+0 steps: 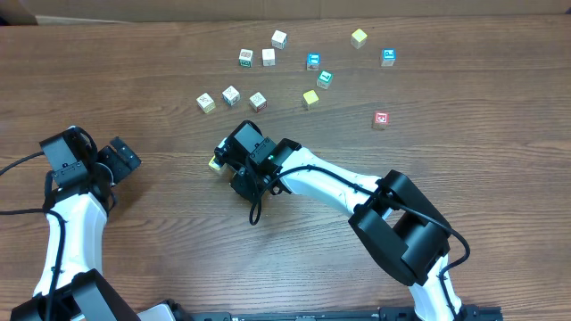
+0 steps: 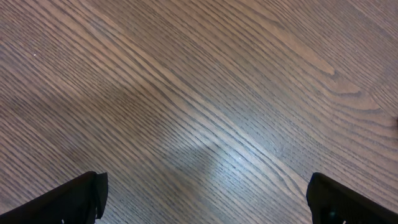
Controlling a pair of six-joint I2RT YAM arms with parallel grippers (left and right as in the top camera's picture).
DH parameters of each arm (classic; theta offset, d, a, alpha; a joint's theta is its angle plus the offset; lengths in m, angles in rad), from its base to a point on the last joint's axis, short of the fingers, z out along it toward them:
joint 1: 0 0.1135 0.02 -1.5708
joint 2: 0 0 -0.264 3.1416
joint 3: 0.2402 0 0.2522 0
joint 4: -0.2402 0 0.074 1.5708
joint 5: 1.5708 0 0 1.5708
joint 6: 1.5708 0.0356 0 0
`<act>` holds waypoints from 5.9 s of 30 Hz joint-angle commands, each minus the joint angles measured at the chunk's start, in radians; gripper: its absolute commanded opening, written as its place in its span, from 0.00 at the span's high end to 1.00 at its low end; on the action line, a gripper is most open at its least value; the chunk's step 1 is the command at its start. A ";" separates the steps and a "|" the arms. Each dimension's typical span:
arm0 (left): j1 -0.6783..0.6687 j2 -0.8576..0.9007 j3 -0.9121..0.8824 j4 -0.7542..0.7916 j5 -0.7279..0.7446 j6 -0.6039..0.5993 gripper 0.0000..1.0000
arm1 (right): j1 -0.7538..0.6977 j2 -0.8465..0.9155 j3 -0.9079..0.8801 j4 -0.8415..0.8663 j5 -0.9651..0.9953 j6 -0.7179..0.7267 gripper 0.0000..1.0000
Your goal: Form a circle
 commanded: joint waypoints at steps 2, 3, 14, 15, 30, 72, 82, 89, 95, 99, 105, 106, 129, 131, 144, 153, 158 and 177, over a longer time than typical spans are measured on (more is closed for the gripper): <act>0.004 -0.015 -0.002 0.001 0.003 -0.009 0.00 | 0.003 0.013 0.005 0.010 -0.010 -0.010 0.65; 0.004 -0.015 -0.002 0.001 0.003 -0.009 0.00 | 0.003 0.013 0.005 0.010 -0.010 -0.010 0.64; 0.003 -0.015 -0.002 0.001 0.003 -0.009 0.00 | 0.003 0.013 0.005 -0.013 -0.010 -0.006 0.62; 0.003 -0.015 -0.002 0.001 0.003 -0.009 0.00 | 0.003 0.013 0.005 -0.014 -0.010 -0.006 0.66; 0.003 -0.015 -0.002 0.001 0.003 -0.009 0.00 | 0.003 0.013 0.005 0.007 -0.009 -0.007 0.76; 0.003 -0.015 -0.002 0.001 0.003 -0.009 0.01 | 0.003 0.013 0.004 0.014 -0.006 -0.006 0.69; 0.003 -0.015 -0.002 0.001 0.003 -0.009 0.01 | 0.003 0.013 0.004 0.021 0.010 0.002 0.69; 0.003 -0.015 -0.002 0.001 0.003 -0.009 0.00 | 0.003 0.013 0.004 0.021 0.010 0.002 0.56; 0.003 -0.015 -0.002 0.001 0.003 -0.009 0.00 | 0.003 0.013 0.004 0.022 0.010 0.002 0.57; 0.003 -0.015 -0.002 0.001 0.003 -0.009 0.01 | 0.003 0.013 0.004 0.028 0.010 0.002 0.63; 0.003 -0.015 -0.002 0.001 0.003 -0.009 0.01 | 0.003 0.013 0.004 0.031 0.032 0.021 0.64; 0.003 -0.015 -0.002 0.001 0.003 -0.009 0.00 | 0.003 0.013 0.004 0.032 0.032 0.021 0.64; 0.003 -0.015 -0.002 0.001 0.003 -0.009 0.00 | 0.003 0.013 0.004 0.042 0.031 0.021 0.64; 0.003 -0.015 -0.002 0.001 0.003 -0.009 0.01 | 0.003 0.013 0.004 0.028 0.031 0.021 0.64; 0.003 -0.015 -0.002 0.001 0.003 -0.009 0.01 | 0.003 0.013 0.004 0.036 0.031 0.020 0.72; 0.003 -0.015 -0.002 0.001 0.003 -0.009 0.00 | 0.003 0.013 0.004 0.047 0.032 0.021 0.72; 0.003 -0.015 -0.002 0.001 0.003 -0.009 0.00 | 0.003 0.013 0.004 0.051 0.032 0.021 0.72; 0.003 -0.015 -0.002 0.001 0.003 -0.009 0.01 | 0.003 0.013 0.004 0.006 0.031 0.025 0.72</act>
